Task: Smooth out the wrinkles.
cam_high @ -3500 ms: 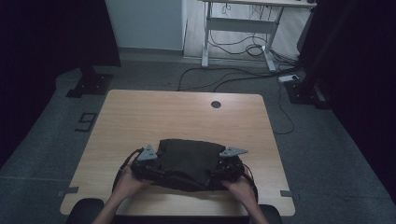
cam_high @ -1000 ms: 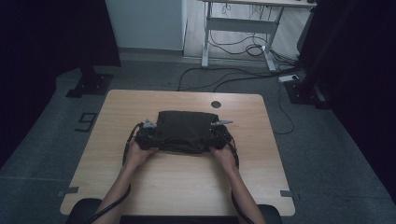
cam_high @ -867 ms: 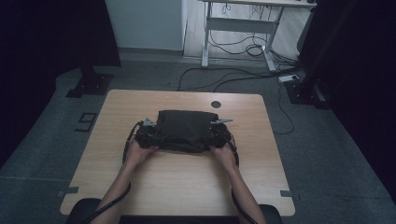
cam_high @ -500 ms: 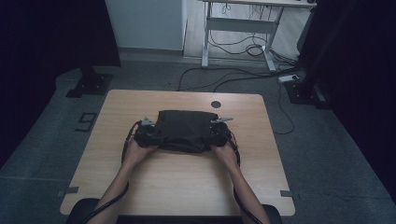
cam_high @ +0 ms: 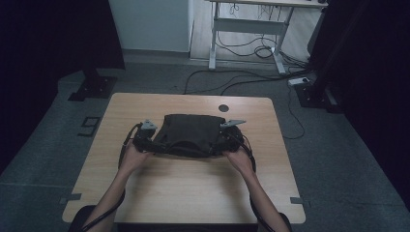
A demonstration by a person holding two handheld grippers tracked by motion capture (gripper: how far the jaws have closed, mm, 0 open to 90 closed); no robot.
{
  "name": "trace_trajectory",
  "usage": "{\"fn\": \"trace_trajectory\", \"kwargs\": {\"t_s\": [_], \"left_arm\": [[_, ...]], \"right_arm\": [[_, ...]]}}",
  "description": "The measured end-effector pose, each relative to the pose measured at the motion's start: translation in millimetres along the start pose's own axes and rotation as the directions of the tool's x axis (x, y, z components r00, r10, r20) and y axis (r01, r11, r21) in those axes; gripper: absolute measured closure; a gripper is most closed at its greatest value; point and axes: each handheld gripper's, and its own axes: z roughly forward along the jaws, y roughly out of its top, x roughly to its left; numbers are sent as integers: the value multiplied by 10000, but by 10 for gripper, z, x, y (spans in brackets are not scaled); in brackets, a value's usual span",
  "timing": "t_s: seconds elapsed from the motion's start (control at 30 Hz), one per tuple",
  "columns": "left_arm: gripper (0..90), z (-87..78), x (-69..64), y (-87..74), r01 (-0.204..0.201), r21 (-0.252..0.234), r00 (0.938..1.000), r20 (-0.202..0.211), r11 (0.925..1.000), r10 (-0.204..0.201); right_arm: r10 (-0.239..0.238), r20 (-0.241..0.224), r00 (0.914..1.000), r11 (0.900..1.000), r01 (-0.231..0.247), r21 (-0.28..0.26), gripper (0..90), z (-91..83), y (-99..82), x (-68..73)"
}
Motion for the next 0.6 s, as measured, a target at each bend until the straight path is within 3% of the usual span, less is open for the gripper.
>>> {"fn": "trace_trajectory", "kwargs": {"t_s": [0.13,0.4,0.6], "left_arm": [[27,-141,-71,-6,-311,79,9994,-130,9995,312],[0,-408,-219,-92,-540,-127,9984,-150,9985,538],[0,-523,-306,-303,-789,-25,9962,-370,9969,787]], "right_arm": [[-222,-17,9998,9997,221,-126,74,-152,13,41],[-607,42,9982,9979,607,-224,26,-443,-83,107],[-720,125,9973,9965,725,-423,26,-608,-235,142]]}}
